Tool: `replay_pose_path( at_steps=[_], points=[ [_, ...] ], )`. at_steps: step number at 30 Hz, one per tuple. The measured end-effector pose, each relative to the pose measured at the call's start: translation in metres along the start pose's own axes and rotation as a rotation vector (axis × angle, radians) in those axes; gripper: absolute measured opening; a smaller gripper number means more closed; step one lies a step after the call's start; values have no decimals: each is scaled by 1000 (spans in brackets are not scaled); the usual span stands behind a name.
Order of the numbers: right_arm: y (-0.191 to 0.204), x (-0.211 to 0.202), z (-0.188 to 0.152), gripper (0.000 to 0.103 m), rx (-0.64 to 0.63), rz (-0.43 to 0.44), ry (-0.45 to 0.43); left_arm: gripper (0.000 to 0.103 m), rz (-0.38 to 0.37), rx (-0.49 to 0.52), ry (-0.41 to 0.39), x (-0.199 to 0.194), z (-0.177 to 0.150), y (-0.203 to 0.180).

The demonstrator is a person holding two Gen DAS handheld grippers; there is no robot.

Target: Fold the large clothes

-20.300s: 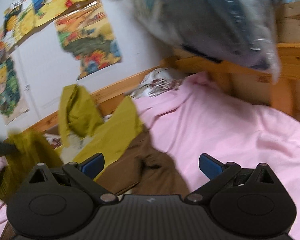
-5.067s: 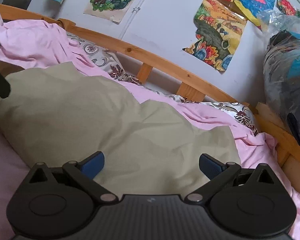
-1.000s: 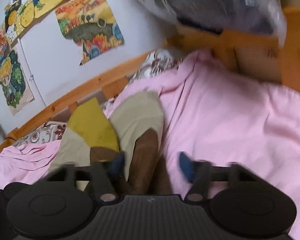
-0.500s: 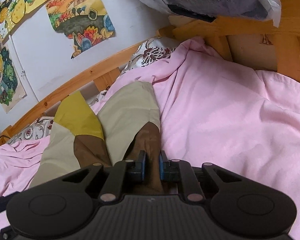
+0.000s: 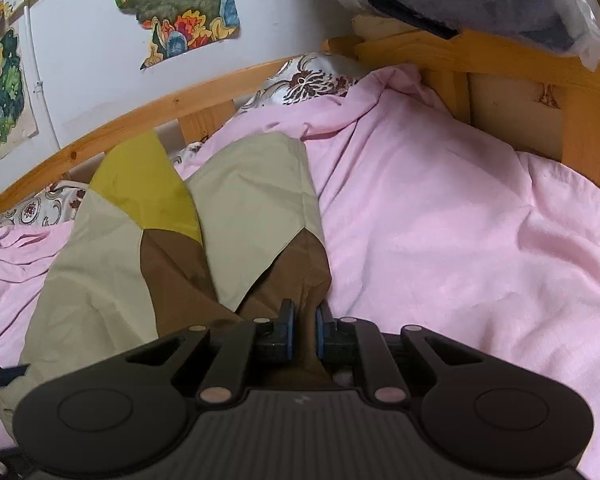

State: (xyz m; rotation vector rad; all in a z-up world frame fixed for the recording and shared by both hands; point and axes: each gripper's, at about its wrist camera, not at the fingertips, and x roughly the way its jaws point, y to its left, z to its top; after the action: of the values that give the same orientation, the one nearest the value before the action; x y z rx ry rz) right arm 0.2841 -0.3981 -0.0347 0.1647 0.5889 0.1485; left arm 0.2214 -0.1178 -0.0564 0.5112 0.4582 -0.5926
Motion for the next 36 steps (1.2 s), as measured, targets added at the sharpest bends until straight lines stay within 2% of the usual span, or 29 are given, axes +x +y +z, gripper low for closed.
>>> replay_pose_path(
  at_steps=[3, 4, 5, 6, 8, 11, 15, 17, 19, 21, 25, 28, 32, 35, 36],
  points=[
    [-1, -6, 2, 19, 4, 1, -20, 57, -8, 20, -18, -2, -2, -1],
    [0, -10, 5, 21, -2, -4, -35, 63, -22, 2, -29, -6, -3, 2],
    [2, -18, 8, 34, -23, -7, -67, 70, -46, -36, -44, -10, -3, 8],
    [6, -25, 12, 52, -55, -10, -98, 73, -75, -85, -60, -14, -4, 15],
    [17, -36, 24, 66, -117, -30, -151, 78, -126, -160, -83, -21, -8, 26],
    [44, -32, 50, 71, -216, 4, -187, 78, -196, -235, -101, -24, -14, 40],
    [106, 15, 89, 78, -399, 180, -132, 79, -260, -276, -104, -22, -15, 49],
    [143, 48, 94, 77, -537, 203, -114, 80, -281, -294, -109, -22, -16, 51],
    [167, 72, 90, 66, -638, 160, -124, 80, -298, -315, -121, -26, -19, 55],
    [178, 94, 84, 63, -711, 98, -142, 81, -316, -345, -144, -34, -24, 64],
    [161, 123, 67, 56, -700, 37, -109, 85, -295, -453, -164, -51, -41, 86],
    [136, 139, 53, 55, -614, 20, -81, 87, -248, -544, -159, -56, -54, 104],
    [131, 145, 41, 55, -614, -24, -109, 97, -139, -724, -141, -45, -58, 129],
    [134, 138, 44, 55, -631, -18, -112, 98, -132, -859, -115, -31, -57, 140],
    [131, 131, 51, 59, -604, 1, -98, 98, -127, -880, -96, -25, -55, 142]
  ],
)
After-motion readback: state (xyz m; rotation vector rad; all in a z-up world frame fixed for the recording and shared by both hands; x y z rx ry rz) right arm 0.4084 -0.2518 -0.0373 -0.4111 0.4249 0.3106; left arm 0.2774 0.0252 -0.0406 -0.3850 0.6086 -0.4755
